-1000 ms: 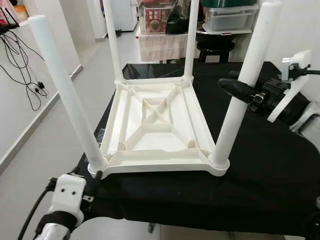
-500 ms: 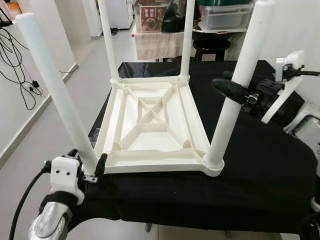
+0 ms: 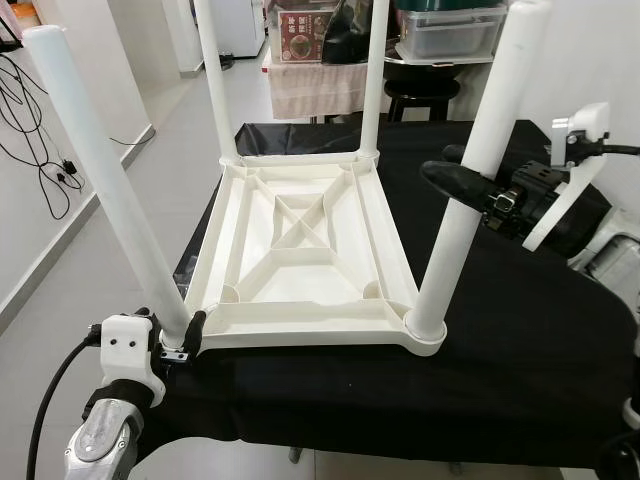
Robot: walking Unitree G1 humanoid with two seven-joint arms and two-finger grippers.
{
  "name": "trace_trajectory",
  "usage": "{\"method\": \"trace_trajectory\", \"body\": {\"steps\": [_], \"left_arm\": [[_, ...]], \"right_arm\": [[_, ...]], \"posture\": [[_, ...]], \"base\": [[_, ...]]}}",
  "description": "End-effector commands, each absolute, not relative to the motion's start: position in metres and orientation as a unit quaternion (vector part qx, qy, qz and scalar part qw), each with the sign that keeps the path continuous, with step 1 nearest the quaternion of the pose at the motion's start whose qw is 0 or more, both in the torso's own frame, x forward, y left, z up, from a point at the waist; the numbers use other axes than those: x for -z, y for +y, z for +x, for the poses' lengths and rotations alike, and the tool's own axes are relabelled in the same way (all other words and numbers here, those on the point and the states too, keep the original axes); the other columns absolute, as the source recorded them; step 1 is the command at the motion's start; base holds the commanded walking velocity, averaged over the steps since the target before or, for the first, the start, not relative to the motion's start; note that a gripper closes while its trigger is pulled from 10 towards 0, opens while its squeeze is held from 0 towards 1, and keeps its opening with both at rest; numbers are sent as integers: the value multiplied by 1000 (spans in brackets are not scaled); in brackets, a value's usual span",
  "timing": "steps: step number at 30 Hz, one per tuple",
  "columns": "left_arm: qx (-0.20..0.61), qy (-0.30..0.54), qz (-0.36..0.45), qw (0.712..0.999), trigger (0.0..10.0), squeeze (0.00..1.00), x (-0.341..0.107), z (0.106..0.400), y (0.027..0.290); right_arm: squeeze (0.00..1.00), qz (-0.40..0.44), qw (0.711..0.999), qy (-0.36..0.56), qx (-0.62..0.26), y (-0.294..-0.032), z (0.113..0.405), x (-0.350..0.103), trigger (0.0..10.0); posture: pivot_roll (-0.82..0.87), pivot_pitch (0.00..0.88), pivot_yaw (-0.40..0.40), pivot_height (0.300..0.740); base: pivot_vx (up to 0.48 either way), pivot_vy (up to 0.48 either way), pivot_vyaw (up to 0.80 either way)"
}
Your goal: Building children table
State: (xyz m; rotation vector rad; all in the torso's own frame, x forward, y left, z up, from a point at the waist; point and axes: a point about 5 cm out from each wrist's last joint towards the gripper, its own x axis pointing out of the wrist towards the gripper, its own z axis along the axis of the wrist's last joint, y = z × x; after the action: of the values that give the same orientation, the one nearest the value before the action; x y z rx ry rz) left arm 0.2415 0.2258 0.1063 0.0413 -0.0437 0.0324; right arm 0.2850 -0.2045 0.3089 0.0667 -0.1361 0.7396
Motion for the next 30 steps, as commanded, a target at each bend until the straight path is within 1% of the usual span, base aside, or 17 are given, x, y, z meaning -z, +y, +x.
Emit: {"method": "trace_trajectory", "body": {"steps": [1,4,10,11,12,18,23,27,30], "left_arm": [[-27,-23,24,999,10000,0,-106,243,236],[-32,-22,19,999,10000,0,-102,255,244],[-34,-15,16,999,10000,0,-97,263,252],[-29,-14,16,999,6824,0,-96,266,252],[-21,-15,12,1000,0,0,-95,269,251],[-2,-25,6,1000,0,0,-97,279,247],[2,-29,7,1000,0,0,-98,281,246],[3,-42,18,999,0,0,-104,281,249],[6,-65,36,997,0,0,-120,285,255]], "right_arm": [[0,52,916,-49,-394,-194,283,-302,0],[0,51,915,-46,-397,-193,282,-303,0],[0,48,916,-44,-397,-194,282,-305,0],[0,48,916,-44,-396,-194,282,-305,0],[0,48,916,-43,-397,-193,281,-305,0],[0,50,917,-40,-393,-193,280,-305,0],[0,51,919,-41,-390,-192,281,-305,0],[0,59,926,-43,-370,-194,284,-302,0],[0,68,937,-40,-340,-198,288,-298,0]], "posture": [[-90,57,-6,740],[-101,63,-6,740],[-108,74,-13,740],[-111,77,-14,740],[-115,81,-12,740],[-119,87,-7,740],[-116,88,-6,740],[-109,87,-2,740],[-105,86,5,740]], "base": [[0,0,0],[0,0,0],[0,0,0],[0,0,0],[0,0,0],[0,0,0],[0,0,0],[0,0,0],[0,0,0]]}}
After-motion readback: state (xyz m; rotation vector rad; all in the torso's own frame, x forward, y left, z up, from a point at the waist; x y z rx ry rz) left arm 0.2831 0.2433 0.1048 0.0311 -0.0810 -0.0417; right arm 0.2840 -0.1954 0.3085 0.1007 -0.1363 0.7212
